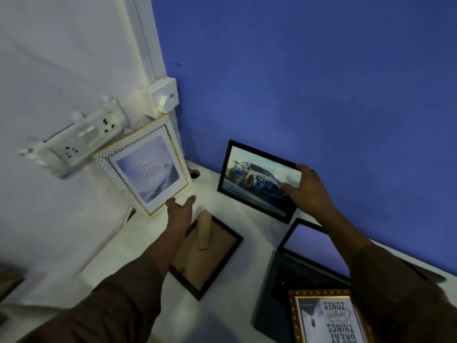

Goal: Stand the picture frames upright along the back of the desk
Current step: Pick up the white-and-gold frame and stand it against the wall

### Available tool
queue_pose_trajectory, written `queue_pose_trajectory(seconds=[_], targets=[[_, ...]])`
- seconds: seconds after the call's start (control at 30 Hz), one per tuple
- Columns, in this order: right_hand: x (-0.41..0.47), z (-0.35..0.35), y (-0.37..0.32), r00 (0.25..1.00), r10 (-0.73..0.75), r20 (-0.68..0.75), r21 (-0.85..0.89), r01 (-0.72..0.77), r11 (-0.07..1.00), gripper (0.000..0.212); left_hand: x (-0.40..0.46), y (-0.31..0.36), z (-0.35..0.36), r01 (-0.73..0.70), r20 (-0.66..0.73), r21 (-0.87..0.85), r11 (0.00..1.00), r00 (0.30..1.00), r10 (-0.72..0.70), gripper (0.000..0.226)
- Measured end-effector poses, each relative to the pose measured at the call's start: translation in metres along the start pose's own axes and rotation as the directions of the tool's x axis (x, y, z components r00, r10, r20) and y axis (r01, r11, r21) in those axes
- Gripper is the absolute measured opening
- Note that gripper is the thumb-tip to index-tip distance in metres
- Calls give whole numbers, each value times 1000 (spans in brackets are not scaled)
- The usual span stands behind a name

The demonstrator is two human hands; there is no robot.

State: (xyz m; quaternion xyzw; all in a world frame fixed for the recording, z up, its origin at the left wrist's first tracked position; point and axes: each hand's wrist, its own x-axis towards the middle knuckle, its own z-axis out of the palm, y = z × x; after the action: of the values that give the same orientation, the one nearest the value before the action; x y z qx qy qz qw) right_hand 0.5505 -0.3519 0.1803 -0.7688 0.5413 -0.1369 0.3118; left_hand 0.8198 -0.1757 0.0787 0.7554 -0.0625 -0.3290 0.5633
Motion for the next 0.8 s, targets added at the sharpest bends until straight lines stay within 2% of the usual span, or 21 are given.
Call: queue_pose_trajectory(seconds=[0.17, 0.3, 0.47, 0.6, 0.7, 0.8], targets=[[3, 37, -62, 980, -131, 152, 16, 130, 991, 78, -3, 7, -63, -43, -134, -67, 997, 990, 34, 76], [15, 72, -100, 961, -163, 222, 28, 161, 987, 76, 20, 8, -99, -40, -170, -67, 997, 985, 28, 75], [49, 128, -140, 932, -168, 322, 62, 156, 986, 83, 59, 6, -126, -11, -186, -71, 997, 983, -3, 72], [87, 176, -178, 926, -150, 346, 72, 133, 988, 84, 95, 4, -147, 19, -152, 56, 998, 988, -10, 70], [114, 207, -196, 920, -162, 356, 79, 143, 987, 74, 110, 2, -158, -50, -67, 206, 977, 996, 65, 53], [135, 228, -212, 909, -146, 391, 52, 136, 989, 73, 123, 2, -167, -107, 46, 393, 913, 994, 97, 41]])
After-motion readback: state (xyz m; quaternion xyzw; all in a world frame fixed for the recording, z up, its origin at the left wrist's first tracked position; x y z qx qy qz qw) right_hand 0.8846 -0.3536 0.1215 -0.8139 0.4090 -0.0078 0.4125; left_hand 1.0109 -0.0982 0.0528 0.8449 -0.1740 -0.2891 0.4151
